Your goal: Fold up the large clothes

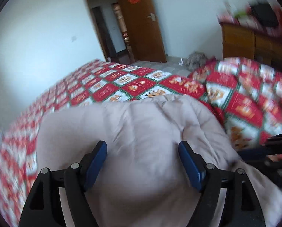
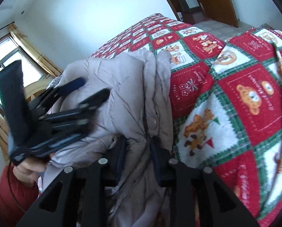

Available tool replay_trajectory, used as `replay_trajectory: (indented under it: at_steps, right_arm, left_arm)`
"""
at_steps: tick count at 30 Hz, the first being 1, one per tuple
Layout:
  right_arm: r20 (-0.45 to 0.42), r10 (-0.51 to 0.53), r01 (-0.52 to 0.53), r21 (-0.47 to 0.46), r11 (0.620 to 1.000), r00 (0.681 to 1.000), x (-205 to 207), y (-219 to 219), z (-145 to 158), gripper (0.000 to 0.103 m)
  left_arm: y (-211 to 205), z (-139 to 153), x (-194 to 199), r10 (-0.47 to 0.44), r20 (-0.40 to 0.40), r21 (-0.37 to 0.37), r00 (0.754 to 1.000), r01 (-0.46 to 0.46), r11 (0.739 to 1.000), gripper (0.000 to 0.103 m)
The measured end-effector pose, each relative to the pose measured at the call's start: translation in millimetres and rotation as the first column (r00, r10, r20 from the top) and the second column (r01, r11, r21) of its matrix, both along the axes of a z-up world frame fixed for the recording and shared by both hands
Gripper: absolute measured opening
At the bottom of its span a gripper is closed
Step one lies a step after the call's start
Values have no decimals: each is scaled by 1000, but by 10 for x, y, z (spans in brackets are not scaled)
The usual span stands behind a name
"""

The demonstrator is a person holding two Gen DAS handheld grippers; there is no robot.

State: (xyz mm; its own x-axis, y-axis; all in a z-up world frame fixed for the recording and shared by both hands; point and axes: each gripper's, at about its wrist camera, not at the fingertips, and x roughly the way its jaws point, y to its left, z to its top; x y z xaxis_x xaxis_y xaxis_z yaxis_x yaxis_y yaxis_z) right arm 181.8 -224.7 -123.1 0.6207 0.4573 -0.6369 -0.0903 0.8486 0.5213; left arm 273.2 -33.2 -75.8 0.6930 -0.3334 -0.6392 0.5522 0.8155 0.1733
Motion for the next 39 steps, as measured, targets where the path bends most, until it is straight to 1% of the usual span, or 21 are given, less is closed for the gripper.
replay_trajectory:
  at_steps: [1,3,5,7,9,11,13,15,16,19,20,21,22,24,28,31,32,33,35,38,39]
  right_arm:
    - [13,0,0,-11,1000,1000,-38,-26,75,44]
    - [76,10,-7,-40,999,997,-127,-90,314,46]
    - [133,22,-14,-59,998,991,-142,-148,542,55]
    - [187,35,-27,-43,999,982,-53,-188,792,79]
    - [196,40,-40,-5,999,980,110,-170,898,85]
    - [147,75,-76,-1,997,986,376,-60,878,93]
    - [88,96,-93,-43,995,991,606,95,704,94]
    - [27,67,-64,-100,993,997,749,157,469,94]
    - [4,64,-63,-97,993,998,774,156,359,94]
    - [-41,74,-71,55,996,996,817,72,-14,95]
    - [-66,81,-73,123,990,995,833,35,-172,97]
    - [-28,83,-80,93,992,996,811,56,-145,97]
    - [-24,112,-110,64,992,993,820,107,-159,100]
    - [-27,146,-144,54,988,989,867,170,-160,101]
    - [-65,222,-212,130,969,973,1039,215,-324,103]
    - [-39,227,-218,155,963,973,1073,233,-387,103]
    - [-36,227,-219,149,964,973,1083,249,-388,103]
    - [-35,229,-222,143,965,973,1079,267,-390,103]
    - [-33,232,-226,137,965,972,1070,293,-389,103]
    - [-37,237,-230,141,963,971,1076,332,-401,102]
    - [-40,239,-230,149,962,970,1068,344,-402,98]
  left_arm:
    - [141,77,-33,24,-14,-36,1000,-25,999,79]
    - [518,249,-112,81,-29,-105,996,-84,991,87]
    - [930,392,-149,155,-23,-157,988,-157,975,89]
    - [1329,477,-128,238,-34,-226,971,-240,944,89]
    - [1571,484,-60,283,-78,-286,956,-293,912,89]
    - [1679,417,51,290,-148,-316,946,-323,892,89]
    - [1628,294,120,263,-188,-310,946,-311,898,89]
    - [1478,120,134,221,-216,-284,951,-278,918,89]
    - [1391,35,121,199,-221,-275,955,-257,926,89]
    - [1271,-169,82,201,-192,-255,960,-247,935,94]
    - [1279,-242,94,214,-194,-263,957,-261,929,99]
    - [1316,-298,122,204,-226,-298,953,-267,917,99]
    - [1392,-376,168,185,-280,-349,942,-280,894,100]
    - [1499,-468,233,150,-347,-404,926,-292,867,101]
    - [1647,-632,288,66,-420,-486,905,-286,826,101]
    - [1683,-838,420,-35,-515,-571,857,-312,759,102]
    - [1663,-843,432,-47,-501,-577,864,-293,762,102]
    - [1627,-829,431,-50,-481,-568,875,-268,778,102]
    - [1586,-830,438,-60,-464,-563,884,-243,790,102]
    - [1562,-824,422,-60,-459,-560,886,-236,794,102]
    - [1538,-806,399,-53,-462,-551,885,-240,799,99]
